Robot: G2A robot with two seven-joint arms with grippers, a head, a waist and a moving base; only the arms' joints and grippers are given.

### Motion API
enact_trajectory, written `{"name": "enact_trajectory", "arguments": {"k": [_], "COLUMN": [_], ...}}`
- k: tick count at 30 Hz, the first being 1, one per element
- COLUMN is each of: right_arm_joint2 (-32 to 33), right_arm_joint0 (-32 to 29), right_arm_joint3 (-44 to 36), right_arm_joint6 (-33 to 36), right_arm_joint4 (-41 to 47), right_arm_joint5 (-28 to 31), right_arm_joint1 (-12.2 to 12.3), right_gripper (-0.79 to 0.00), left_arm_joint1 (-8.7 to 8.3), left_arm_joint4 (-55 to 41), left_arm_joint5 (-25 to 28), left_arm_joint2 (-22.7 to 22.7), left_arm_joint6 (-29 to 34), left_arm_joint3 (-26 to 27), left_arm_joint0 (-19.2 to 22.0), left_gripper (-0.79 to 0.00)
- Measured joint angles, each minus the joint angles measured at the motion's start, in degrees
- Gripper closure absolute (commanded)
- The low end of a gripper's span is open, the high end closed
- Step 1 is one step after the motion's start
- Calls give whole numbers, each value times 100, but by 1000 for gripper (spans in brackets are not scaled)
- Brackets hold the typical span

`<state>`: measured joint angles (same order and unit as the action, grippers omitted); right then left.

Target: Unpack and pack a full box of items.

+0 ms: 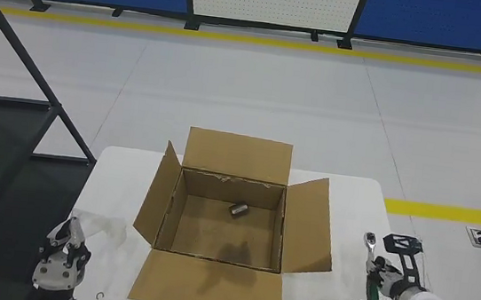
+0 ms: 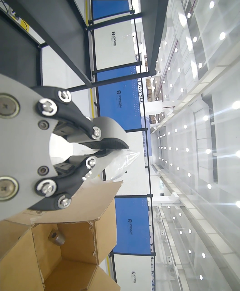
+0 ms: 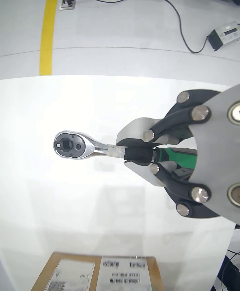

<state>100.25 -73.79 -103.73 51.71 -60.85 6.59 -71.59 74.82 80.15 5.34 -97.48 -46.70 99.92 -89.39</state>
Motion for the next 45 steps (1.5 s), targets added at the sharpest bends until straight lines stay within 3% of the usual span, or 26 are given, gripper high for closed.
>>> {"name": "enact_trajectory", "arguments": {"k": [6,12,15,22,31,37,45], "right_arm_joint2": [209,-75,-364,-364,-694,-1896,-3787], "right_arm_joint0": [-370,-199,15,22,74,1379,3496], "right_arm_joint3": [-1547,-2474,-2598,-2592,-2502,-1971,-290], "right_arm_joint6": [21,283,450,450,346,1015,1730], "right_arm_joint4": [605,1087,1173,1168,1115,777,792], "right_arm_joint5": [410,924,1008,997,1197,1249,1294], "right_arm_joint1": [43,103,123,123,142,138,-78], "right_gripper": [0,0,0,0,0,0,0], "left_arm_joint1": [-3,-2,-2,-10,-8,1,14], "left_arm_joint4": [-88,-239,-359,-547,-461,-421,-679], "left_arm_joint5": [36,79,117,149,149,143,66], "left_arm_joint2": [-51,-122,-197,-427,-440,-378,-600], "left_arm_joint6": [-53,-149,-232,-284,-223,-255,-420], "left_arm_joint3": [-38,-46,-23,-74,-86,33,-30], "left_arm_joint0": [12,-26,-84,-213,-259,-291,-503], "left_gripper": [0,0,0,0,0,0,0]}}
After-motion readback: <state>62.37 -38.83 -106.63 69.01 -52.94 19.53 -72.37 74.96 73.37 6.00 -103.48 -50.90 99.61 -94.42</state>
